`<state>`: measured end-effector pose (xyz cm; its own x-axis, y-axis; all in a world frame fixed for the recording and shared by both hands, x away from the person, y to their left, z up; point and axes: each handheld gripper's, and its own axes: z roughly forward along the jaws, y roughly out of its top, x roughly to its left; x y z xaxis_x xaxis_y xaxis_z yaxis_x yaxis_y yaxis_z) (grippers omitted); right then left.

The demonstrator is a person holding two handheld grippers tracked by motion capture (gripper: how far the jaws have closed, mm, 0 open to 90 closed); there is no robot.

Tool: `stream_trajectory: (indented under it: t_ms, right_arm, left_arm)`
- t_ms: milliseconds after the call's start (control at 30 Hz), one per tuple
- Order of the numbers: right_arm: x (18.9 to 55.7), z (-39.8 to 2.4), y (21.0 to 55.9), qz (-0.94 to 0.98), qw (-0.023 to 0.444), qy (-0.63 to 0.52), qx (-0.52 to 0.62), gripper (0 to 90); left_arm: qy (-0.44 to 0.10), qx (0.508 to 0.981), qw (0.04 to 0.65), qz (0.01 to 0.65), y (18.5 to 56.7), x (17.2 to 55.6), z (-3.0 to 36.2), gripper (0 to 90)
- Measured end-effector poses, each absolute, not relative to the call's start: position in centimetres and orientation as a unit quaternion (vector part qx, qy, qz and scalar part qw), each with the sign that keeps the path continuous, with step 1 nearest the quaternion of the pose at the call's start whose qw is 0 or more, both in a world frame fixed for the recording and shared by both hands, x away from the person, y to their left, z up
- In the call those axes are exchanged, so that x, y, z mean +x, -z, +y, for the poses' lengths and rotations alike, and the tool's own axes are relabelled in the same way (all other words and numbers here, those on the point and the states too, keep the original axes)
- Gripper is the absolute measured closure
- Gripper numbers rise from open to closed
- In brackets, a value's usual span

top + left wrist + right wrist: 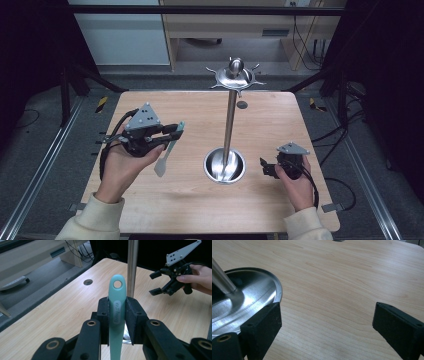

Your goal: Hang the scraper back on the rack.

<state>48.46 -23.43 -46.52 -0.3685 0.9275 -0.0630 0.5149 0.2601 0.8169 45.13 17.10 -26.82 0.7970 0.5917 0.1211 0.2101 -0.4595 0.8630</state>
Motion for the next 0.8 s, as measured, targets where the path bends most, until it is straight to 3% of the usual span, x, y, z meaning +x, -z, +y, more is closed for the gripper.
stream_trajectory:
  t_ms: [800]
  right_arm:
    - [48.5,-23.5,46.5,0.746,0.286,-0.364,0.479,8.9]
  left_arm:
    - [-0.215,0.815,0.488,0.225,25.0,45.0,15.4,74.2]
